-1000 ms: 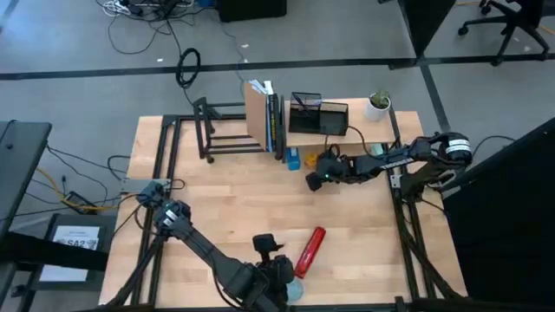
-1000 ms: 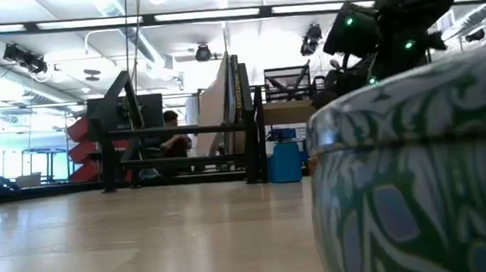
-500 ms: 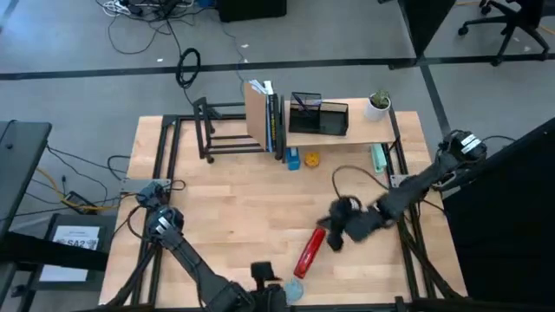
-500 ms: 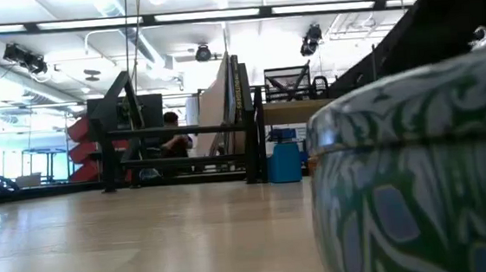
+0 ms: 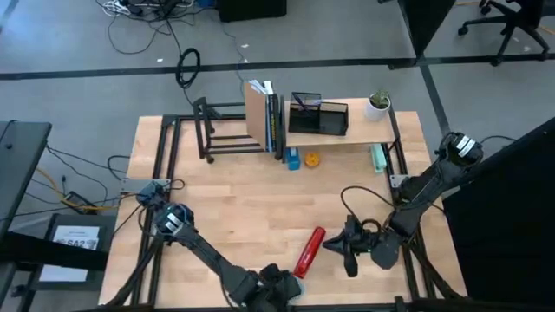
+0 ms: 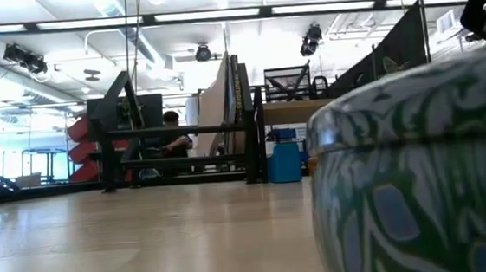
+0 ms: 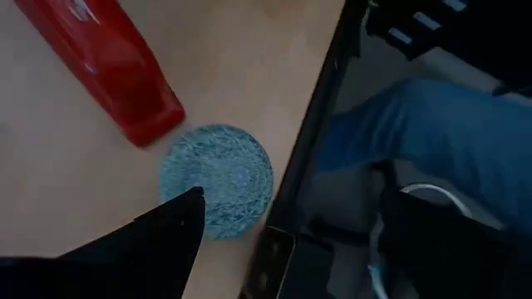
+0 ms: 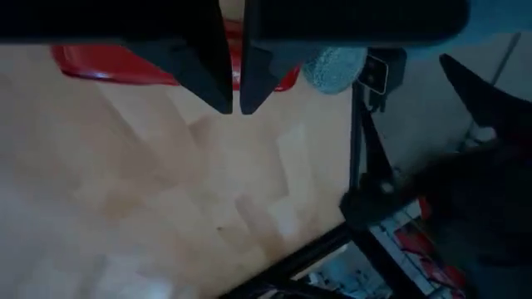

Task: Stock shelves
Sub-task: Put the blue scented candle under the shelf

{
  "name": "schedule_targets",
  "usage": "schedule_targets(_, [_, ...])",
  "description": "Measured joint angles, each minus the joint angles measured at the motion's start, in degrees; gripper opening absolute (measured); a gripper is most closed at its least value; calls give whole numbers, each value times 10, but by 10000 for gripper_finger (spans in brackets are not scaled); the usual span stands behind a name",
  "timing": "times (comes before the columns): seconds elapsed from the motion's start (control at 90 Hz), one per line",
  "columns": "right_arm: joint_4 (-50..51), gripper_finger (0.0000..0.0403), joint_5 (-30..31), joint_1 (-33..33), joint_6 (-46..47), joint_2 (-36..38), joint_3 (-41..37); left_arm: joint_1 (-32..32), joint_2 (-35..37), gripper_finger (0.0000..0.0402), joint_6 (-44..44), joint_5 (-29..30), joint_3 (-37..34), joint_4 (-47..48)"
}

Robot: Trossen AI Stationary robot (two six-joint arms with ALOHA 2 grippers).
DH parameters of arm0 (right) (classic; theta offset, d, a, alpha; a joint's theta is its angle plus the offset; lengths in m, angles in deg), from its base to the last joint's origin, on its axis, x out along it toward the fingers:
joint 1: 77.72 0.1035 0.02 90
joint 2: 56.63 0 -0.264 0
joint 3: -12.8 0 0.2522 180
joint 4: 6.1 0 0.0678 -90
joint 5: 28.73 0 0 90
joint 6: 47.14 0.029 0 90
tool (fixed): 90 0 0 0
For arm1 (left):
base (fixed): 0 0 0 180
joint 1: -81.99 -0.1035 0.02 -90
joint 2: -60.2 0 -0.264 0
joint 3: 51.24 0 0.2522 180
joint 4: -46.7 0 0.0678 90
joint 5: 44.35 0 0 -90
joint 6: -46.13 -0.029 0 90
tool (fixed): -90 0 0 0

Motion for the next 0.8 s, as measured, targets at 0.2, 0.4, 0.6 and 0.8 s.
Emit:
schedule_targets(0.2, [3, 0, 2, 2, -14, 0, 0, -25, 2, 336, 8, -41, -47, -53])
schedule_targets(0.4, [4, 0, 2, 11, -25, 0, 0, -39, 0, 336, 13, -34, -47, -26])
schedule_targets(0.6, [2, 0, 22, 25, -30, 0, 0, -42, 0, 336, 16, 3, -48, 21])
schedule_targets(0.8, [1, 0, 32, 38, -30, 0, 0, -52, 1, 335, 30, 3, -47, 50])
